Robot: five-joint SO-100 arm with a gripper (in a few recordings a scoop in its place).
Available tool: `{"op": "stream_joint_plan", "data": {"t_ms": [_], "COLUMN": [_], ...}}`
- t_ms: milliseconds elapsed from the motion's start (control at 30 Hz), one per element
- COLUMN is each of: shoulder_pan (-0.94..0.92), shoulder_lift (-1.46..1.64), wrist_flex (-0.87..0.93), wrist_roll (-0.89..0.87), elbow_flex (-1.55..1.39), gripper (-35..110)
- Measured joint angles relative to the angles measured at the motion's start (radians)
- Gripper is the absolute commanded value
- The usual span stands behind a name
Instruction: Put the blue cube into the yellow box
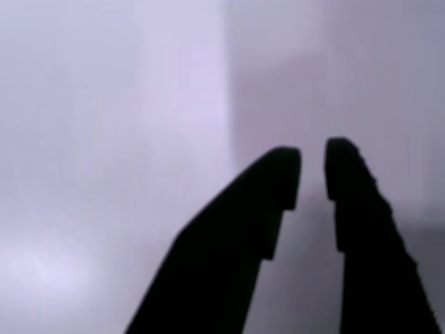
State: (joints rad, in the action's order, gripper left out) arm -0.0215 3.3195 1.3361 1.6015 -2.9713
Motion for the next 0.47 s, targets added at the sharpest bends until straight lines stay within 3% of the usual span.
{"op": "stream_joint_plan", "data": {"t_ms": [167, 467], "shoulder_pan": [0.095, 0.106], "shoulder_lift": [0.000, 0.000], "wrist_flex": [-0.006, -0.006], "wrist_roll": [-0.051, -0.011], "elbow_flex": [-0.069, -0.147], "gripper": [0, 0]}}
